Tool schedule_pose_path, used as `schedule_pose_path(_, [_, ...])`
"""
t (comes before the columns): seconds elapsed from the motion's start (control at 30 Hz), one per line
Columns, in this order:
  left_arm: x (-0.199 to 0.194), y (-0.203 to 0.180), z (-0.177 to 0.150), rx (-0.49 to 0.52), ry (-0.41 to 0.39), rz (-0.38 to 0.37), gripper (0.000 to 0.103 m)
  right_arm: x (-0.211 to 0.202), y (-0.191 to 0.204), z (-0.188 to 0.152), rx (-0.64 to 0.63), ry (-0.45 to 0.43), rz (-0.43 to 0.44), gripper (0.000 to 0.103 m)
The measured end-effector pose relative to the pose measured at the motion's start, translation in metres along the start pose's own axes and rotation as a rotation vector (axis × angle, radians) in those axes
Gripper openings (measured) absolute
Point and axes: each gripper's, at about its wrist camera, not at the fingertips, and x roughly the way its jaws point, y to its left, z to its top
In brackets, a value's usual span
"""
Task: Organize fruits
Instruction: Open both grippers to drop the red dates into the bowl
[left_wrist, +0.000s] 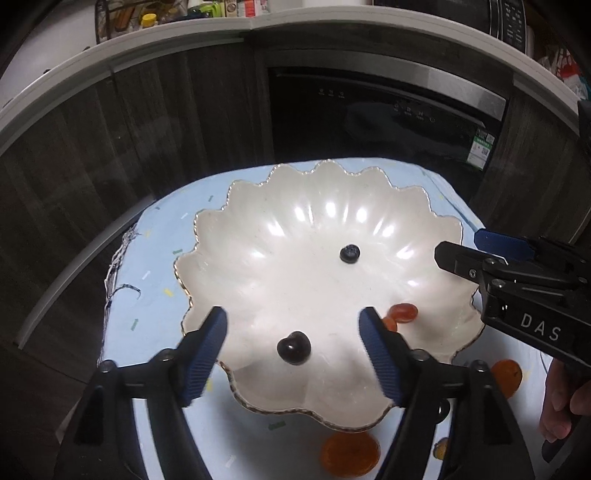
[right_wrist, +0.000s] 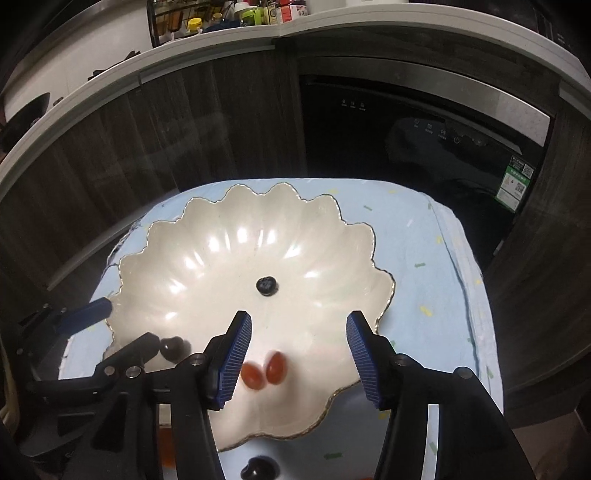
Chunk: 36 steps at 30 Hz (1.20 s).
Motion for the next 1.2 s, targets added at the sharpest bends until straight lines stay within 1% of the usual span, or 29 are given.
schedule_pose_path(0.03, [-0.002,0.001,0.001,-0.003,-0.008,-0.004,0.075,-0.001,0.000,0.001,-0.001,-0.003,-0.002,0.058])
schedule_pose_path(0.1, [-0.004,0.001,0.002,-0.004,-0.012,-0.005,0.076,-0.005,0.001,0.002,-0.004,-0.014,-0.014,0.068])
schedule_pose_path(0.23, [-0.007,0.002,0.003,-0.013,-0.015,0.010,0.078,-0.013,0.000,0.005,0.000,-0.040,-0.037,0.069])
schedule_pose_path(0.33, [-0.011,0.004,0.003,-0.028,-0.031,0.035,0.080,-0.018,-0.001,0.007,0.003,-0.050,-0.058,0.070])
schedule_pose_path(0.4, [-0.015,0.005,0.004,-0.040,-0.041,0.026,0.080,-0.021,-0.001,0.008,0.008,-0.056,-0.075,0.075])
schedule_pose_path(0.47, [-0.018,0.005,0.004,-0.044,-0.042,0.013,0.080,-0.025,-0.002,0.007,0.015,-0.065,-0.083,0.075])
schedule_pose_path(0.7, [-0.032,0.001,0.004,-0.033,-0.063,0.035,0.081,-0.039,-0.005,0.004,0.028,-0.091,-0.099,0.075])
schedule_pose_path(1.0, [-0.048,-0.007,0.001,-0.020,-0.081,0.036,0.081,-0.059,-0.008,-0.004,0.032,-0.117,-0.120,0.075])
schedule_pose_path(1.2, [-0.055,-0.015,-0.006,-0.013,-0.076,0.017,0.081,-0.071,-0.014,-0.014,0.040,-0.116,-0.131,0.075])
